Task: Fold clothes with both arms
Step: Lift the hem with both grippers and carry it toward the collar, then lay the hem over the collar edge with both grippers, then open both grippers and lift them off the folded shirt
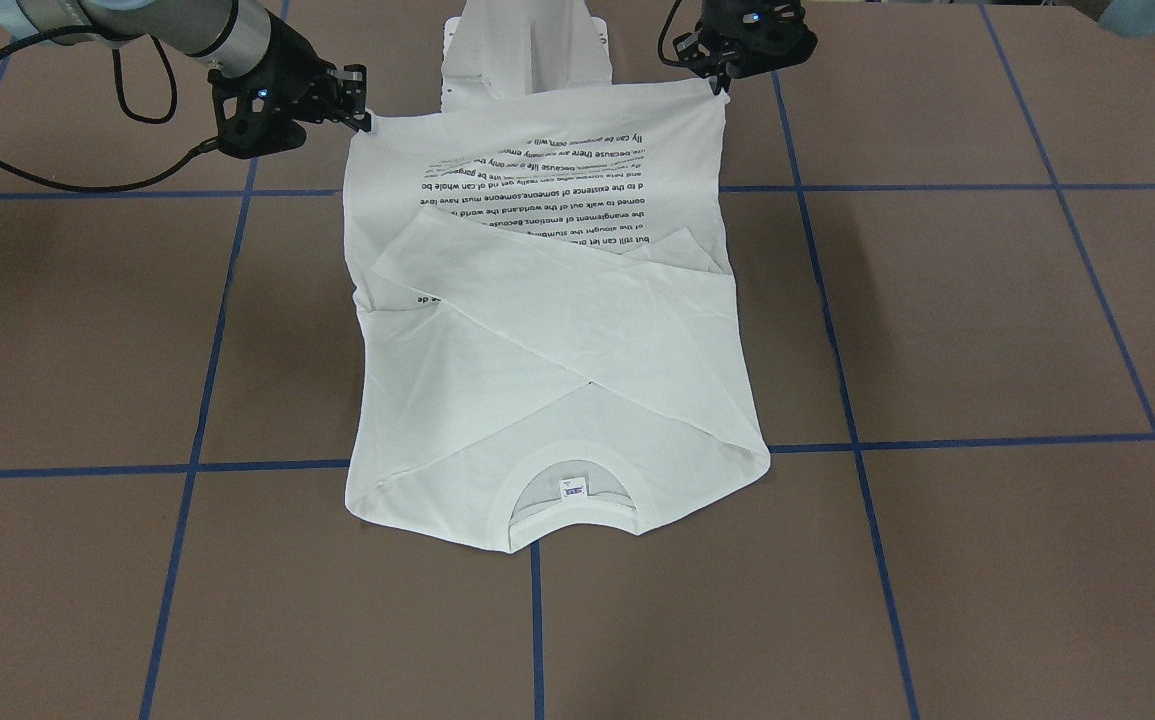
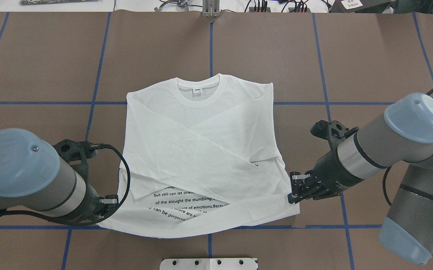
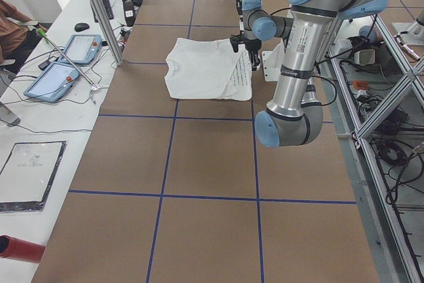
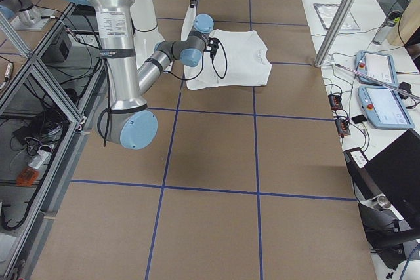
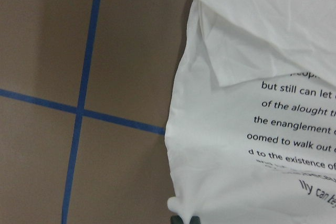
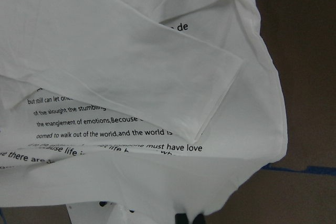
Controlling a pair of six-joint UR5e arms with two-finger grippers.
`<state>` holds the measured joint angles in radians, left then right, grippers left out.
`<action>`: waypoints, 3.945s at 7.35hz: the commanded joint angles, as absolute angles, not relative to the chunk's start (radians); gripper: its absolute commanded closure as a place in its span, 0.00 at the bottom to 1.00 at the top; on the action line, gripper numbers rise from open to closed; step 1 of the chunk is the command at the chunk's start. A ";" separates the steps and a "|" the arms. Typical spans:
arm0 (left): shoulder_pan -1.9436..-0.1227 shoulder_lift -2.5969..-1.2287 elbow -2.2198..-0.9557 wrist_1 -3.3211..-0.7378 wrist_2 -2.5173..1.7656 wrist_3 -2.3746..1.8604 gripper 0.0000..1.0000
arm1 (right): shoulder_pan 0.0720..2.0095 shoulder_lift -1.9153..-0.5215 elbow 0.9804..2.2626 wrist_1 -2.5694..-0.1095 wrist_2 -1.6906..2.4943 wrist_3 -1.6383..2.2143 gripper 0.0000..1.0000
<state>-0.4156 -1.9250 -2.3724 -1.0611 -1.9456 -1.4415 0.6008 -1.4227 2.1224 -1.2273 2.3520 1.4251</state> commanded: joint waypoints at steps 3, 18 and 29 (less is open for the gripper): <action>-0.531 -1.962 -2.255 -1.075 -1.948 -1.344 1.00 | 0.727 -1.378 2.077 -1.226 2.359 1.422 1.00; -0.798 -2.088 -1.789 -1.500 -1.997 -1.250 1.00 | 0.914 -0.979 1.597 -1.227 2.347 1.417 1.00; -0.828 -2.121 -1.597 -1.635 -1.988 -1.220 1.00 | 0.933 -0.917 1.428 -1.226 2.310 1.370 1.00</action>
<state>-0.8271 -2.1215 -1.5997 -1.6328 -1.9881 -1.2204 0.9339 -0.9188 1.4302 -1.2256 2.3184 1.3699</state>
